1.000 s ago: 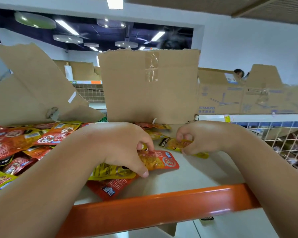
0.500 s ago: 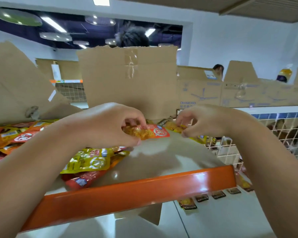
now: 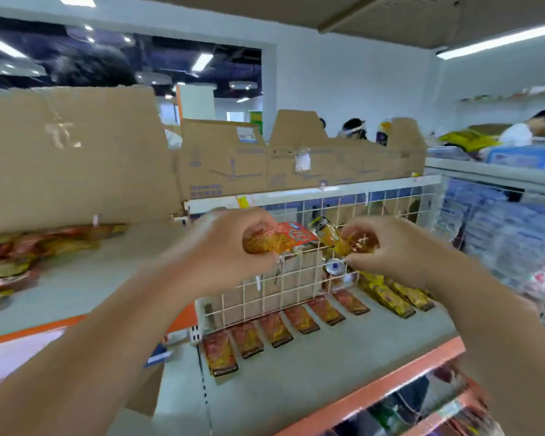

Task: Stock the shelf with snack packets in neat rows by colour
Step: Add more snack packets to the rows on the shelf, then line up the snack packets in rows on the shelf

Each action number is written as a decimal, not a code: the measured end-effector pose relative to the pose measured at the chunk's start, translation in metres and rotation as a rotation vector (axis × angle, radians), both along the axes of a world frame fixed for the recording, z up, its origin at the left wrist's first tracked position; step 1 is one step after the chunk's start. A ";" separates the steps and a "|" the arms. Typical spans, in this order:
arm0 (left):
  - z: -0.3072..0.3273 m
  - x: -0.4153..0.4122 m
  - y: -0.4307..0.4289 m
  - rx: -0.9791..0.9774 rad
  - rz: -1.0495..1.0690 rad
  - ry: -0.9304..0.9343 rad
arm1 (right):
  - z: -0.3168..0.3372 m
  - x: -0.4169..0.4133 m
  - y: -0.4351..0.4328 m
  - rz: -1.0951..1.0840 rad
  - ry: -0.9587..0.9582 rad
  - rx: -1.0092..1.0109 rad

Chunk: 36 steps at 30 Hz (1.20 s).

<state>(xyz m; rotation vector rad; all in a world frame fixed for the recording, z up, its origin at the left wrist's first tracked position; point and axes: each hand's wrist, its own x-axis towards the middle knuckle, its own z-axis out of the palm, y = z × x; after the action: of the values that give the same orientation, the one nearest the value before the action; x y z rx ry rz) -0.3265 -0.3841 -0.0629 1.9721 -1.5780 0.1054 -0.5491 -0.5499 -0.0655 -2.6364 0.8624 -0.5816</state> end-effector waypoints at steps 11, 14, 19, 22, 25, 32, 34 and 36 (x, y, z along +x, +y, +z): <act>-0.101 -0.099 -0.133 -0.036 0.054 0.226 | -0.091 -0.116 -0.103 -0.155 -0.058 0.046; -0.130 -0.098 -0.144 -0.069 0.106 0.309 | -0.111 -0.111 -0.116 -0.159 -0.046 0.081; -0.172 -0.068 -0.145 -0.065 0.260 0.277 | -0.145 -0.075 -0.134 -0.135 0.022 0.117; -0.199 -0.043 -0.141 -0.052 0.368 0.164 | -0.166 -0.043 -0.143 -0.099 0.068 0.148; -0.230 -0.020 -0.140 -0.036 0.434 0.172 | -0.187 -0.007 -0.151 -0.063 0.103 0.192; -0.299 0.015 -0.147 0.069 0.556 0.189 | -0.228 0.066 -0.172 -0.005 0.181 0.225; -0.311 0.020 -0.146 0.121 0.591 0.222 | -0.239 0.085 -0.176 0.040 0.174 0.256; -0.320 0.023 -0.143 0.121 0.628 0.256 | -0.249 0.102 -0.179 0.072 0.189 0.273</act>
<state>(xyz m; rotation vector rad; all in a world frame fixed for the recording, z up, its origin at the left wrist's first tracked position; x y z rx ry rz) -0.3032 -0.5273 -0.3826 2.4025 -0.7838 0.0044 -0.4472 -0.7292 -0.3143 -2.4857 0.8292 -0.1819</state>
